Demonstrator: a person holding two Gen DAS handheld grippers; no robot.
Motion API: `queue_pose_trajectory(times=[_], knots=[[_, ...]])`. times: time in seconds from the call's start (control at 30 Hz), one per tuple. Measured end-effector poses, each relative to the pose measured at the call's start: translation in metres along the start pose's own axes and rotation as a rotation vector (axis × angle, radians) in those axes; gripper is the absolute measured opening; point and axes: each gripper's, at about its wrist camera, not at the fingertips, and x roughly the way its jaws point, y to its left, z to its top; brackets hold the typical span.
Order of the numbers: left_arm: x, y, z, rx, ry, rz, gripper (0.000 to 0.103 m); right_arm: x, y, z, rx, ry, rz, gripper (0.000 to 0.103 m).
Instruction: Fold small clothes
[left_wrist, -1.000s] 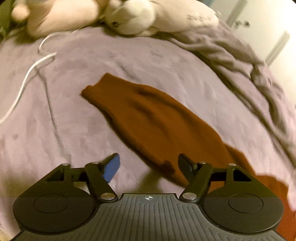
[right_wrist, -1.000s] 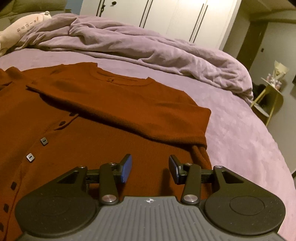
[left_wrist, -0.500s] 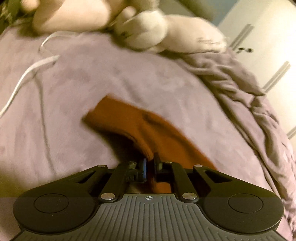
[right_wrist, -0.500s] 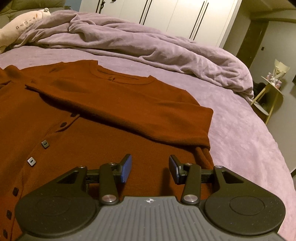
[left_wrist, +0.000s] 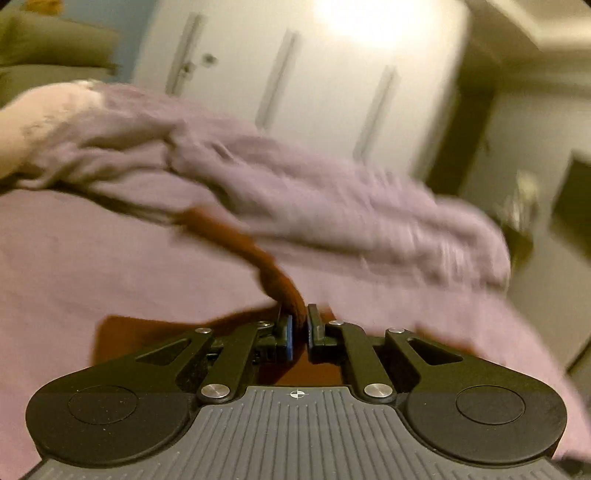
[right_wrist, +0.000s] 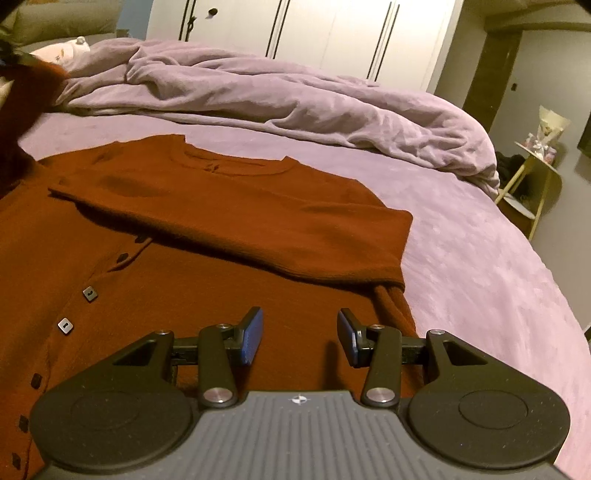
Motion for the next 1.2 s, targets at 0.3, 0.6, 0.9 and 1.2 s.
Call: queue_pose_trajectory(times=[0.3, 0.6, 0.9, 1.2], knots=[[0.026, -0.034, -0.083, 0.113, 0.204, 0.109, 0.038, -0.004, -0.01, 0.009, 0.018, -0.026, 0.062, 0.044], [-0.006, 0.02, -0.089, 0.064, 0.146, 0.337, 0.051, 0.039, 0.015, 0.084, 0.242, -0.011, 0.438, 0.044], [-0.018, 0.032, -0.107, 0.075, 0.207, 0.318, 0.056, 0.126, 0.054, 0.164, 0.323, 0.106, 0.559, 0.044], [-0.023, 0.04, -0.104, 0.078, 0.212, 0.314, 0.062, 0.133, 0.048, 0.139, 0.164, 0.183, 0.937, 0.043]])
